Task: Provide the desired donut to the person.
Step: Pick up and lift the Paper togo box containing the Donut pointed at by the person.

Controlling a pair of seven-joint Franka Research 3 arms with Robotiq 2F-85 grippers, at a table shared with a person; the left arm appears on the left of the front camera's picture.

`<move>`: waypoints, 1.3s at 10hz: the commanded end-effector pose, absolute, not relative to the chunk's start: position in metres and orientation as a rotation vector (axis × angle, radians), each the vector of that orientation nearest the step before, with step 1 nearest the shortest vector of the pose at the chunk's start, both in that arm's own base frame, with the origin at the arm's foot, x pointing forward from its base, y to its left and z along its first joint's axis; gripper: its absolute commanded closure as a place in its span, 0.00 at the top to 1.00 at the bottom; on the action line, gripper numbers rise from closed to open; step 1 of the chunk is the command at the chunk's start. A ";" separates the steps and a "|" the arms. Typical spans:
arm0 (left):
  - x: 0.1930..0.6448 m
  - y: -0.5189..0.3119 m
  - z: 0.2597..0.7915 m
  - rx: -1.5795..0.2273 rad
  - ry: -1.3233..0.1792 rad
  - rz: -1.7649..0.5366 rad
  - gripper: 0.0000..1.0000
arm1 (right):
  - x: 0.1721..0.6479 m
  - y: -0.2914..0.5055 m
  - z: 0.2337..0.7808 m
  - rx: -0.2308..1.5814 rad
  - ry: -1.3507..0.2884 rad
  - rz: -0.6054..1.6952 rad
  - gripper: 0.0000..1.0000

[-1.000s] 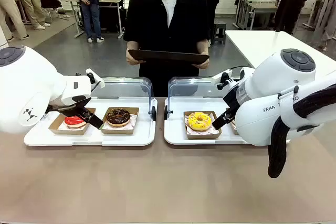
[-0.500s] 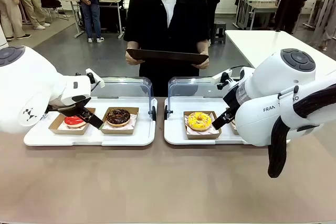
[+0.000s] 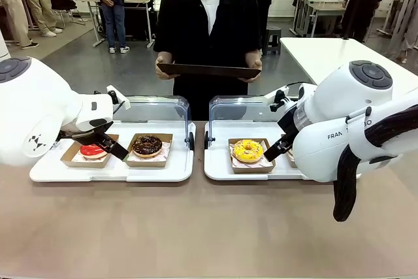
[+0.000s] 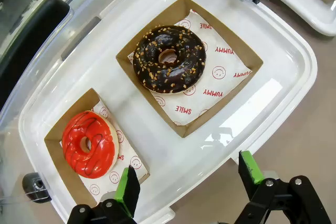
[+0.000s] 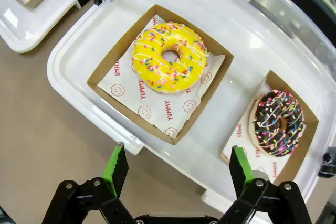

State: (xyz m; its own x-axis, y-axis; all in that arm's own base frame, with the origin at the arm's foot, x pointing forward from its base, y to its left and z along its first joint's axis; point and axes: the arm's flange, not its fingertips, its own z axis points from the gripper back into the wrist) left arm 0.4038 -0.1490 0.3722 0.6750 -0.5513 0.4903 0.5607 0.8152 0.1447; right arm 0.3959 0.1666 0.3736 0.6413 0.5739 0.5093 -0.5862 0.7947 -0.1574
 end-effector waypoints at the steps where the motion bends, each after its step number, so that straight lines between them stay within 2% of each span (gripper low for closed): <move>1: 0.404 -0.149 0.372 -0.018 -0.545 -0.625 1.00 | 0.396 0.167 0.374 0.023 -0.573 0.662 1.00; 9: 0.404 -0.149 0.372 -0.018 -0.545 -0.625 1.00 | 0.396 0.167 0.374 0.023 -0.572 0.661 1.00; 11: 0.384 -0.129 0.398 0.028 -0.565 -0.670 1.00 | 0.369 0.159 0.395 -0.014 -0.558 0.666 1.00; 13: 0.348 -0.119 0.424 0.013 -0.568 -0.702 1.00 | 0.321 0.156 0.422 -0.109 -0.507 0.687 1.00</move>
State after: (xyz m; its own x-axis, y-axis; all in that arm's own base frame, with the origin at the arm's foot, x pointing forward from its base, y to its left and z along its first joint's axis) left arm 0.3957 -0.1381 0.4155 0.6377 -0.5847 0.5016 0.5820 0.7922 0.1835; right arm 0.3797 0.1636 0.4118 0.6399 0.6158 0.4596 -0.5979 0.7747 -0.2055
